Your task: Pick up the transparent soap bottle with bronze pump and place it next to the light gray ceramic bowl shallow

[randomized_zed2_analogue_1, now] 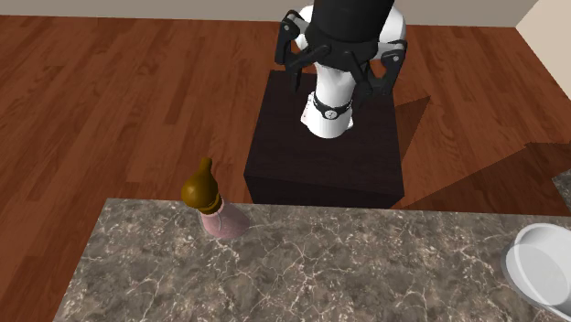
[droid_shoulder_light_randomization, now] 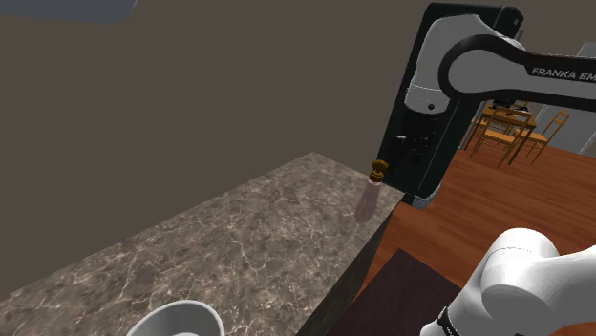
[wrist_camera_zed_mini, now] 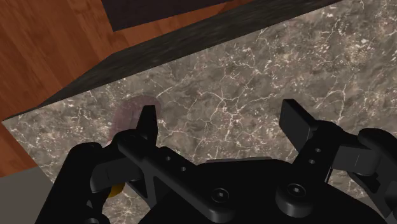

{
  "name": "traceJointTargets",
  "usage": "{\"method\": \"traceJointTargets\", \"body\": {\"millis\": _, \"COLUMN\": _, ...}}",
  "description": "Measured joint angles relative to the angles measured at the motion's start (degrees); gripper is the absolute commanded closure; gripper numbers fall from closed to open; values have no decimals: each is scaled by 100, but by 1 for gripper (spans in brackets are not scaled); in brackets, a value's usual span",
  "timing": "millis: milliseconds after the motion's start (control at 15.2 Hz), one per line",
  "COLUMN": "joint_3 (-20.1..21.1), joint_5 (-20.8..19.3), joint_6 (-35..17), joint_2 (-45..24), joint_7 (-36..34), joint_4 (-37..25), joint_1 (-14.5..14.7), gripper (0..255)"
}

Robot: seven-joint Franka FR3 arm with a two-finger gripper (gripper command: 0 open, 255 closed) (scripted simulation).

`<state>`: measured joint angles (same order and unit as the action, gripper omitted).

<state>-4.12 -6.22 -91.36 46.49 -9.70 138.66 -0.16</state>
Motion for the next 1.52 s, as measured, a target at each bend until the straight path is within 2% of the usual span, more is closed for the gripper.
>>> {"method": "traceJointTargets", "body": {"millis": 198, "joint_3": -159, "joint_5": -75, "joint_6": -124, "joint_2": -143, "joint_7": 162, "joint_4": -23, "joint_1": -32, "gripper": 0}}
{"method": "traceJointTargets", "body": {"millis": 726, "joint_3": -1148, "joint_5": -336, "joint_6": -915, "joint_2": -1404, "joint_7": 1218, "joint_4": -519, "joint_1": -127, "gripper": 0}}
{"method": "traceJointTargets", "body": {"millis": 990, "joint_3": -1635, "joint_5": -269, "joint_6": -1226, "joint_2": -2202, "joint_7": 1816, "joint_4": -999, "joint_1": -117, "gripper": 0}}
{"method": "traceJointTargets", "body": {"millis": 1254, "joint_3": -2080, "joint_5": -11, "joint_6": -1506, "joint_2": -3118, "joint_7": 2450, "joint_4": -1575, "joint_1": -84, "gripper": 0}}
{"method": "traceJointTargets", "body": {"millis": 1518, "joint_3": -2215, "joint_5": 79, "joint_6": -1736, "joint_2": -3392, "joint_7": 2667, "joint_4": -1594, "joint_1": -100, "gripper": 0}}
